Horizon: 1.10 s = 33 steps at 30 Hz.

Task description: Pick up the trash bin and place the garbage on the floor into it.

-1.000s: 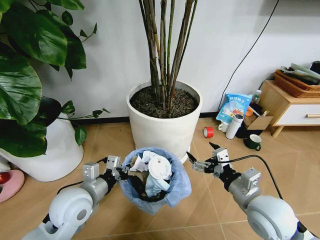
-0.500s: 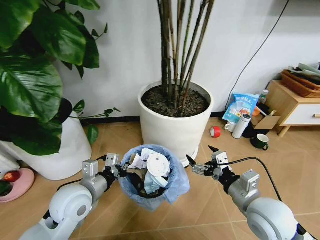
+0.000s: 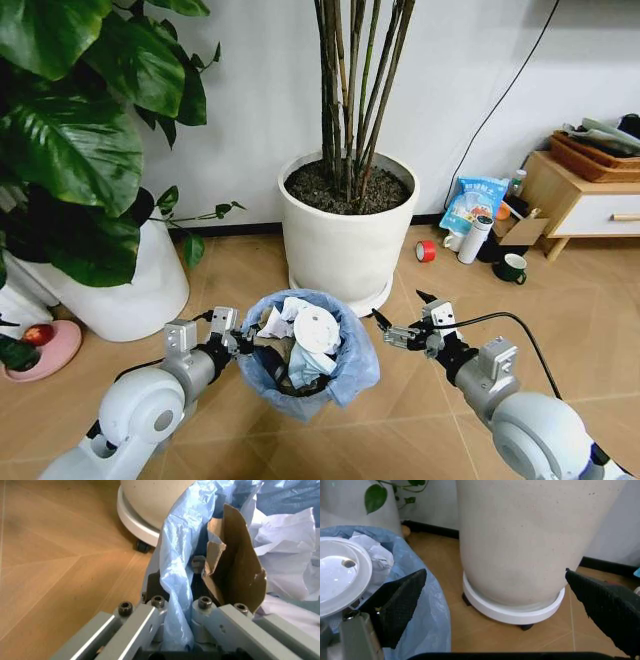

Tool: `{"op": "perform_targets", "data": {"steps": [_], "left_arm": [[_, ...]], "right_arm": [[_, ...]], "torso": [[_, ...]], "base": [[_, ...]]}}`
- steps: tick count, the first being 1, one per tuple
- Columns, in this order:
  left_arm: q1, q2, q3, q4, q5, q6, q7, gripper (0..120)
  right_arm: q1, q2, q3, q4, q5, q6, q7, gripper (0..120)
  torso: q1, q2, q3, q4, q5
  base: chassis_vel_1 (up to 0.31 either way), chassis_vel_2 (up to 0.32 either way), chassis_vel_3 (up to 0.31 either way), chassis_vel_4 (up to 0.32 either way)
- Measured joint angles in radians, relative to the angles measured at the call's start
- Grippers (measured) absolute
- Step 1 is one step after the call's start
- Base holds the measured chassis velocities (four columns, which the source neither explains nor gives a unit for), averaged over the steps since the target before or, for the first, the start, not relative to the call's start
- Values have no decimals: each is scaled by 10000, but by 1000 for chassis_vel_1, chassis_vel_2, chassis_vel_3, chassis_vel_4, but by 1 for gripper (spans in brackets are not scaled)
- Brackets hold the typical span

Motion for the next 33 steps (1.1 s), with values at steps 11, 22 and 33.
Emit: {"op": "perform_targets", "data": {"steps": [11, 22, 33], "left_arm": [[45, -16, -2, -10, 26, -15, -17, 0], [124, 25, -33, 22, 85, -15, -19, 0], [281, 34, -111, -99, 113, -15, -29, 0]], "right_arm": [[-22, -10, 48, 12, -8, 122, -10, 100], [-230, -3, 219, 339, -21, 138, -6, 100], [-663, 57, 623, 488, -134, 219, -5, 100]], "torso": [[1, 0, 1, -1, 4], [1, 0, 1, -1, 2], [1, 0, 1, -1, 2]], "base": [[140, -84, -139, 74], [176, -82, -178, 88], [181, -76, -178, 95]]}}
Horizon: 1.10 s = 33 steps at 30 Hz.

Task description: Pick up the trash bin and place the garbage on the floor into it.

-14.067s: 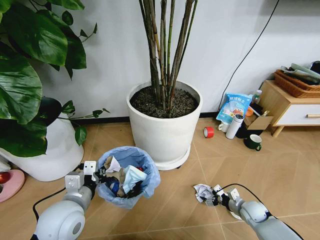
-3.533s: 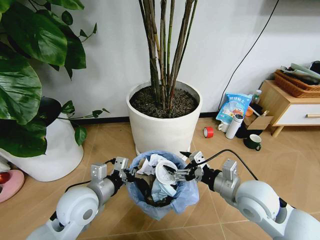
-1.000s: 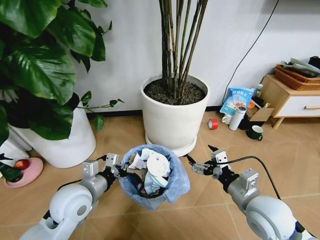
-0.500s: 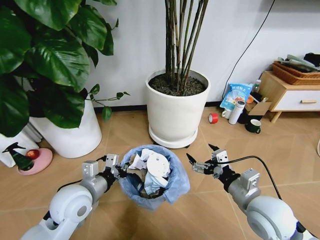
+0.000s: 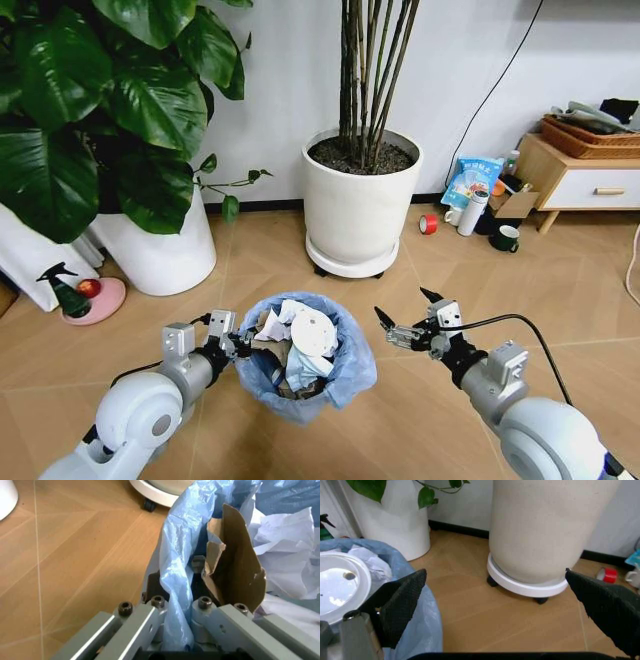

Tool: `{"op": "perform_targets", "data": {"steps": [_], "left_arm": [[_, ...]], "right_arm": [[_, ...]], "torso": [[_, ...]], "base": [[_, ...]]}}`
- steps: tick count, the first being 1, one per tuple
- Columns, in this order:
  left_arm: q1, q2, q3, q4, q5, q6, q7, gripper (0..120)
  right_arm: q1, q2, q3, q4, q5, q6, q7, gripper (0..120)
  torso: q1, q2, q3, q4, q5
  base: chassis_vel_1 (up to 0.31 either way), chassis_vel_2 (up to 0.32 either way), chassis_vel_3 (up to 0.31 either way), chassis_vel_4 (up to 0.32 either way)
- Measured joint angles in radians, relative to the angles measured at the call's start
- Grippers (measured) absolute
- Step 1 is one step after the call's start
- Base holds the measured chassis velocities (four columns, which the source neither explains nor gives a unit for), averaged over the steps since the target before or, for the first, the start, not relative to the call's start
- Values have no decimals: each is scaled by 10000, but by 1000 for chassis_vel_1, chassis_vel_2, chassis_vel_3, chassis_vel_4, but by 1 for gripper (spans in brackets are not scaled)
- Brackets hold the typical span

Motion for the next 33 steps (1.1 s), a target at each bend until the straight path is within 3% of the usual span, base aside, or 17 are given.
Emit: {"op": "perform_targets", "data": {"steps": [11, 33], "left_arm": [[47, -27, -24, -19, 87, -1, -1, 0], [227, -267, -140, -158, 253, -53, -23, 0]], "right_arm": [[-360, 41, 779, 113, 17, 82, -43, 100], [-577, 221, 1131, -261, -74, 273, -144, 100]], "torso": [[0, 0, -1, 1, -1], [-1, 0, -1, 0, 0]], "base": [[263, -132, -258, 134], [292, -132, -293, 137]]}}
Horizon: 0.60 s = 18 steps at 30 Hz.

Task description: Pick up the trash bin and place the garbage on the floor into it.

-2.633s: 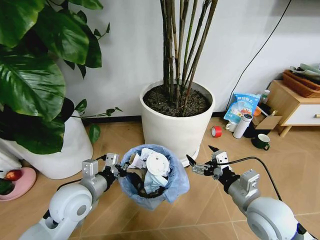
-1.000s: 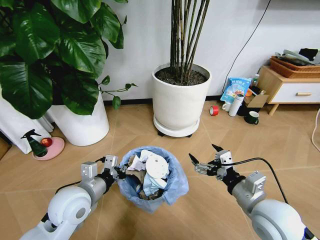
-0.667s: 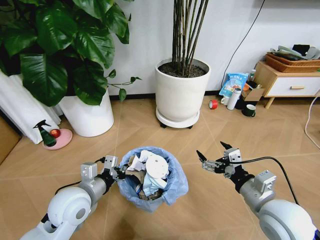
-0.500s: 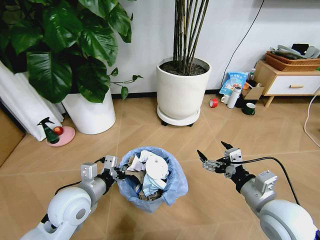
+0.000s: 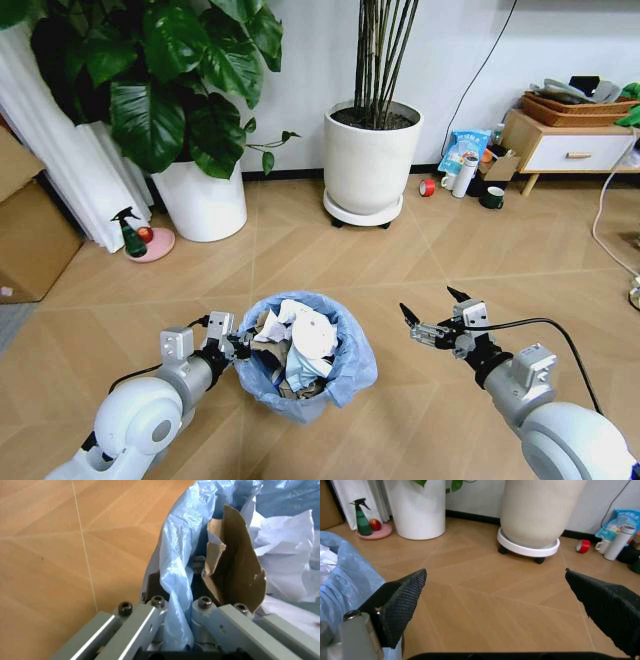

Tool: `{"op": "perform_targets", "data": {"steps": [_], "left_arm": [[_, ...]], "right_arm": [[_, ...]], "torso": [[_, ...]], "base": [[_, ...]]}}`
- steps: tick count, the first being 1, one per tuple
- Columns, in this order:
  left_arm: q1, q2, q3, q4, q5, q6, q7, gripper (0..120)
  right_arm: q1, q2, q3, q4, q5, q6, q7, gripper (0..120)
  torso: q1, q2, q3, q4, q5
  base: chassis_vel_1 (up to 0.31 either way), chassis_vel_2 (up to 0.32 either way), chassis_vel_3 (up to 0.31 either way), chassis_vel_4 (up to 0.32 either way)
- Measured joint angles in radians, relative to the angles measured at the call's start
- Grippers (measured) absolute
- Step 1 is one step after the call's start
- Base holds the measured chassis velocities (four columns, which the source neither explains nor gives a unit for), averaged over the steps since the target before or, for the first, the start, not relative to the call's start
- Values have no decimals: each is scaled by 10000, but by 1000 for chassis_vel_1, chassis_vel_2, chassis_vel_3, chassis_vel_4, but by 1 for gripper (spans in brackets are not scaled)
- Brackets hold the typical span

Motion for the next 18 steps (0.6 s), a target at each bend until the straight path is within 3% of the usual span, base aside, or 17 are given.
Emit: {"op": "perform_targets", "data": {"steps": [2, 4, 8, 18], "left_arm": [[10, -8, 0, -13, 3, -2, -5, 0], [66, -34, -20, -50, 27, -6, -18, 0], [114, -51, -43, -77, 46, -10, -21, 0], [135, -76, -64, -106, 81, -28, -24, 0]], "right_arm": [[-10, 9, 63, -25, -1, 20, -32, 100], [-55, 40, 192, -102, -3, 51, -83, 100], [-103, 86, 286, -124, -3, 72, -107, 100], [-213, 186, 351, -207, -63, 130, -133, 100]], "torso": [[1, 0, 1, 1, -12], [0, 0, 1, 0, 14], [1, 0, 1, 1, -5], [0, 0, 1, 0, 5]], "base": [[293, -159, -322, 140], [314, -164, -294, 158], [319, -174, -303, 159], [333, -173, -340, 156]]}}
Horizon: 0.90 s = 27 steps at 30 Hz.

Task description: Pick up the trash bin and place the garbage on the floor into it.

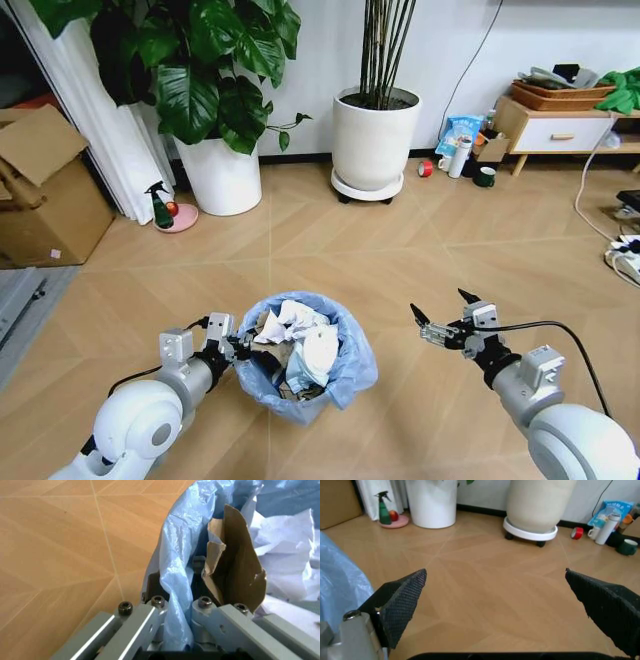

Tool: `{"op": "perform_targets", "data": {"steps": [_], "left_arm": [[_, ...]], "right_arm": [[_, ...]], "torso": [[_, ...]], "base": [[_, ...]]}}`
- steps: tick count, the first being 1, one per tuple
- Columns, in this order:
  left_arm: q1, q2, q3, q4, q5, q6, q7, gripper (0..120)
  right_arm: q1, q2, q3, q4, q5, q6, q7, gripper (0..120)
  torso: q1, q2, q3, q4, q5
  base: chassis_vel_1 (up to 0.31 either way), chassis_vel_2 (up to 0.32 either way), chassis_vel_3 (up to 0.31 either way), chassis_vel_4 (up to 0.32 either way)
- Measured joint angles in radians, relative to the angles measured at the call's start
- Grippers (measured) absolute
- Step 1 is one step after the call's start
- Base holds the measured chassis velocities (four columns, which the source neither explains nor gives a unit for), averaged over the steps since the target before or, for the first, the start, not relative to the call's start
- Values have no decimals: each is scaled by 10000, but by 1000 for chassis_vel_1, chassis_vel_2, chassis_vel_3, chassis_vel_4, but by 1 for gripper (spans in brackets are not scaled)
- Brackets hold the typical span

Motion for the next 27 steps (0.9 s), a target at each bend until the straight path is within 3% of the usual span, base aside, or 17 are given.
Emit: {"op": "perform_targets", "data": {"steps": [4, 6, 27], "left_arm": [[-5, 10, 1, 0, 0, -1, 0, 0], [-22, 20, 3, 1, 0, -7, -1, 0], [26, 8, 31, -19, 27, -39, 2, 0]], "right_arm": [[-23, 28, 30, 0, 8, 0, -7, 100], [-55, 50, 64, -2, -3, 0, -57, 100], [-142, 138, 92, -21, -76, 124, -122, 100]], "torso": [[0, 0, 0, 3, -14], [0, -1, 1, 3, 2], [0, 0, 1, 2, -5]], "base": [[324, -187, -317, 190], [308, -206, -295, 211], [238, -242, -239, 241]]}}
